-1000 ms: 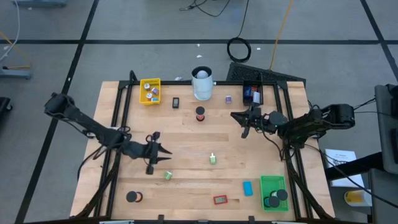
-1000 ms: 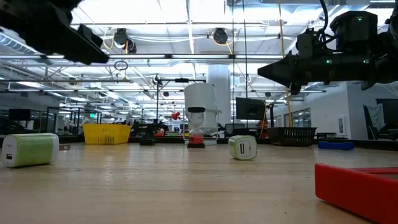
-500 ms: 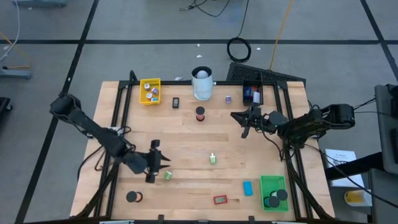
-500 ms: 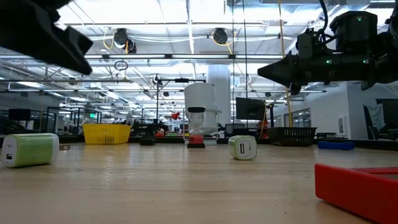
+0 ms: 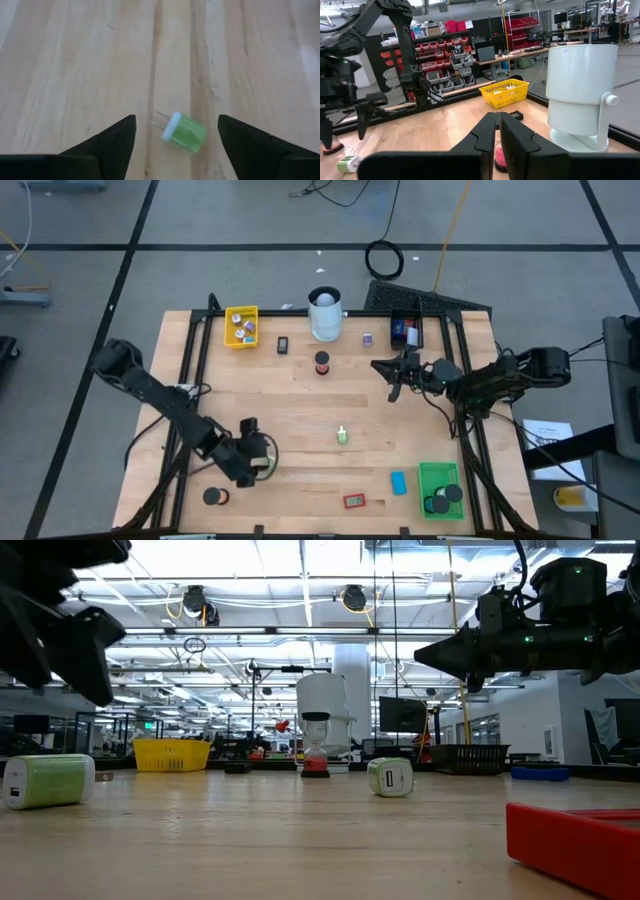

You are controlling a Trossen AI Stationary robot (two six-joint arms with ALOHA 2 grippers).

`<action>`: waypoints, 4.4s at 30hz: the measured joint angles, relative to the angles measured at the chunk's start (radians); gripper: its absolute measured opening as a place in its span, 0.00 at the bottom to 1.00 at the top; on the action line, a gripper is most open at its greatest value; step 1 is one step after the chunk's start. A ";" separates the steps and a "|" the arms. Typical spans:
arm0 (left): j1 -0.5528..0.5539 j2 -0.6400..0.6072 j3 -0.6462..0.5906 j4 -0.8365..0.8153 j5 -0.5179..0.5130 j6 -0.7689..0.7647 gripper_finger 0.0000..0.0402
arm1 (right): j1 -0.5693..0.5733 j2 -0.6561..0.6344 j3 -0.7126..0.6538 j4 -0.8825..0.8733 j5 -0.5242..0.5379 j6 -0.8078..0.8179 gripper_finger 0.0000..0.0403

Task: Pick & Place Office items
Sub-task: Put the green charger adapter into the yellow bin

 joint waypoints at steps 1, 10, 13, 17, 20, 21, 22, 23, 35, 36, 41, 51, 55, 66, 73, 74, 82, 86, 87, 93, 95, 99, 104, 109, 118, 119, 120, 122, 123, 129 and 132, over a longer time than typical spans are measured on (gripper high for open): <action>-0.006 0.010 0.017 -0.022 -0.004 -0.018 0.74 | 0.000 0.000 0.000 0.000 0.000 0.000 0.04; -0.025 0.062 0.120 -0.197 0.009 -0.191 0.76 | 0.000 0.000 0.000 -0.008 0.000 0.000 0.04; -0.029 0.062 0.128 -0.197 0.007 -0.207 0.76 | 0.000 0.000 0.000 -0.008 0.000 0.000 0.04; -0.029 0.066 0.128 -0.202 -0.002 -0.235 0.76 | 0.000 0.000 0.000 -0.008 0.000 0.000 0.04; -0.027 0.093 0.127 -0.174 -0.006 -0.232 0.76 | 0.000 0.000 0.000 -0.008 0.000 0.000 0.04; -0.027 0.101 0.127 -0.165 -0.008 -0.231 0.76 | 0.000 0.000 0.000 -0.008 0.000 0.000 0.04; -0.026 0.111 0.127 -0.155 -0.011 -0.233 0.76 | 0.000 0.000 0.000 -0.009 0.000 0.000 0.04; -0.026 0.124 0.127 -0.148 -0.014 -0.240 0.76 | 0.000 0.000 0.000 -0.009 0.000 0.000 0.04; 0.040 0.212 0.127 -0.183 0.055 -0.313 0.75 | 0.000 0.000 0.000 -0.016 0.000 0.000 0.04; 0.044 0.212 0.127 -0.195 0.060 -0.312 0.75 | 0.000 0.000 0.000 -0.018 0.000 0.000 0.04; 0.057 0.212 0.127 -0.240 0.085 -0.260 0.72 | 0.000 0.000 0.000 -0.017 0.000 0.000 0.04; 0.057 0.212 0.127 -0.231 0.025 -0.128 0.51 | 0.000 0.000 0.000 -0.017 0.000 0.000 0.04; 0.058 0.212 0.127 -0.209 0.022 -0.081 0.53 | 0.000 0.000 0.000 -0.017 0.000 0.000 0.04; 0.075 0.212 0.122 -0.171 0.036 -0.047 0.73 | 0.000 0.000 0.000 -0.017 0.000 0.000 0.04; 0.108 0.212 0.070 -0.127 0.062 -0.029 0.60 | 0.000 0.000 0.000 -0.017 0.000 0.000 0.04; 0.112 0.212 0.060 -0.103 0.075 -0.027 0.58 | 0.000 0.000 0.000 -0.017 0.000 0.000 0.04; 0.131 0.206 0.043 -0.079 0.089 0.024 0.37 | 0.000 0.000 0.000 -0.018 0.000 0.000 0.04; 0.147 0.168 0.043 -0.098 0.110 0.076 0.34 | 0.000 0.000 0.000 -0.019 0.000 0.000 0.04; 0.151 0.145 0.043 -0.112 0.104 0.084 0.34 | 0.000 0.000 0.000 -0.020 0.000 0.000 0.04; 0.198 -0.068 0.043 -0.324 -0.115 0.095 0.35 | 0.000 0.000 0.000 -0.026 0.000 0.000 0.04; 0.237 -0.152 0.043 -0.426 -0.211 0.067 0.37 | 0.000 0.000 0.000 -0.025 0.000 0.000 0.04; 0.378 -0.314 0.043 -0.543 -0.315 0.069 0.36 | 0.000 0.000 0.000 -0.025 0.000 0.000 0.04; 0.701 -0.397 0.043 -0.496 -0.320 0.253 0.35 | 0.000 0.000 0.000 -0.024 0.000 0.000 0.04; 1.063 -0.363 0.043 -0.344 -0.156 0.455 0.35 | 0.000 0.000 0.000 -0.023 0.000 0.000 0.04; 1.455 -0.182 0.043 -0.138 0.005 0.583 0.35 | 0.000 0.000 0.000 -0.023 0.000 0.000 0.04; 1.485 -0.163 0.043 -0.124 0.007 0.582 0.35 | 0.000 0.000 0.000 -0.024 0.000 0.000 0.04; 1.510 -0.144 0.043 -0.112 0.014 0.581 0.35 | 0.000 0.000 0.000 -0.024 0.000 0.000 0.04; 1.556 -0.110 0.043 -0.104 0.032 0.579 0.35 | 0.000 0.000 0.000 -0.024 0.000 0.000 0.04; 1.571 -0.093 0.043 -0.104 0.032 0.577 0.35 | 0.000 0.000 0.000 -0.024 0.000 0.000 0.04; 1.624 -0.003 0.043 -0.090 0.038 0.555 0.35 | 0.000 0.000 0.000 -0.023 0.000 0.000 0.04; 1.638 0.036 0.043 -0.091 0.052 0.545 0.36 | 0.000 0.000 0.000 -0.023 0.000 0.000 0.04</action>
